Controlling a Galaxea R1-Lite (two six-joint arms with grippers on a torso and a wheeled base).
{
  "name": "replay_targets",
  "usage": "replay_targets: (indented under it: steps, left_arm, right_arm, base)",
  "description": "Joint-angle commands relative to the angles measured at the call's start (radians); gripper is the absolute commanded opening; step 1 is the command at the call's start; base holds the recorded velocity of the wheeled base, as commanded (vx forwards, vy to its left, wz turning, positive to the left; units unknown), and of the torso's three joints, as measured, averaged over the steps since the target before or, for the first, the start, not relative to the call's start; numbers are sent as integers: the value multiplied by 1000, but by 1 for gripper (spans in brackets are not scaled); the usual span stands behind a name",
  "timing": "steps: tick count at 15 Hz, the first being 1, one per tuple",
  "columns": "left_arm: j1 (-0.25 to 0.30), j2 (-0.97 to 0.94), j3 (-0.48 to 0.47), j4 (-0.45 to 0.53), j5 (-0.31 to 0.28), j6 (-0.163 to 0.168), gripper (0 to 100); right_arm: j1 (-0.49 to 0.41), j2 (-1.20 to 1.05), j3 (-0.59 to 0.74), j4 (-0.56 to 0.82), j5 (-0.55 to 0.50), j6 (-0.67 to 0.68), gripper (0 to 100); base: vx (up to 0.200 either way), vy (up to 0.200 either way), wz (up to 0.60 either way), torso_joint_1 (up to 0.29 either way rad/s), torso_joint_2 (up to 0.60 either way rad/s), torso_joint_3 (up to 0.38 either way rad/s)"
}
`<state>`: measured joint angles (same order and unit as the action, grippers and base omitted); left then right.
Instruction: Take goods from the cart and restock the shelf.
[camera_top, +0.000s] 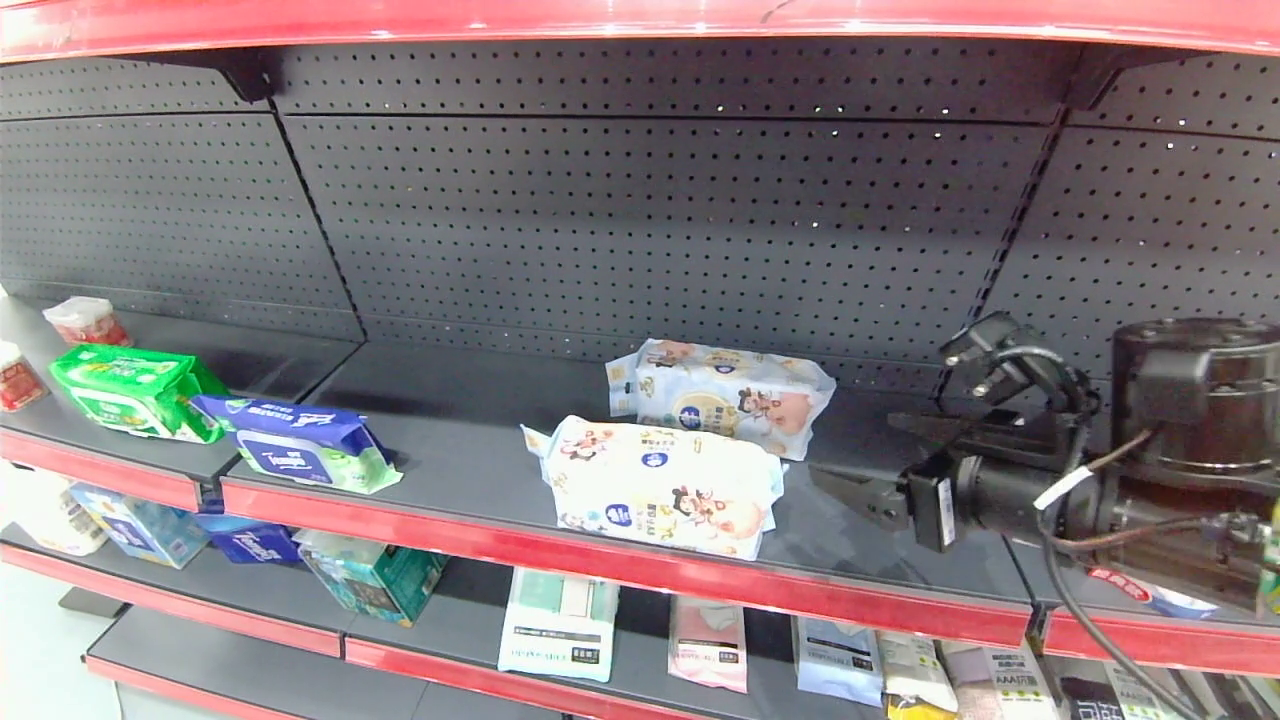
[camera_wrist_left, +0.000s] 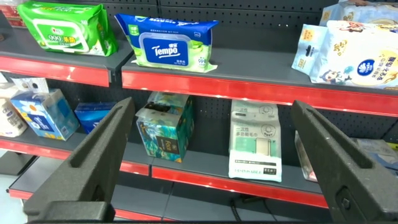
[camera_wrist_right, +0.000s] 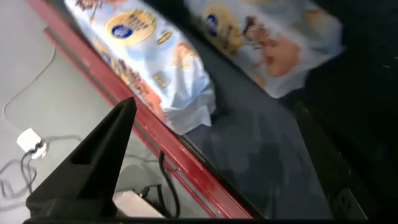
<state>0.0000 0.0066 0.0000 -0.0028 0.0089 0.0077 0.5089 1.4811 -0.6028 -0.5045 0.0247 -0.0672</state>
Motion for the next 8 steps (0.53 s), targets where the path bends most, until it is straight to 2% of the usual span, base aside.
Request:
replay_targets:
  steps: [1,4,8]
  left_arm:
    - [-2,12,0,0,0,0,100]
    - [-5,24,0,0,0,0,100]
    - [-25,56,0,0,0,0,100]
  right_arm:
    - [-36,-179,60,0,-63,32,100]
    - [-164,-404,163,6,-111,26,100]
    - [-503,-605,274,12,-114,-8,100]
  base:
    - [0,0,0,0,0,0]
    - [0,0,0,0,0,0]
    - [0,0,0,0,0,0]
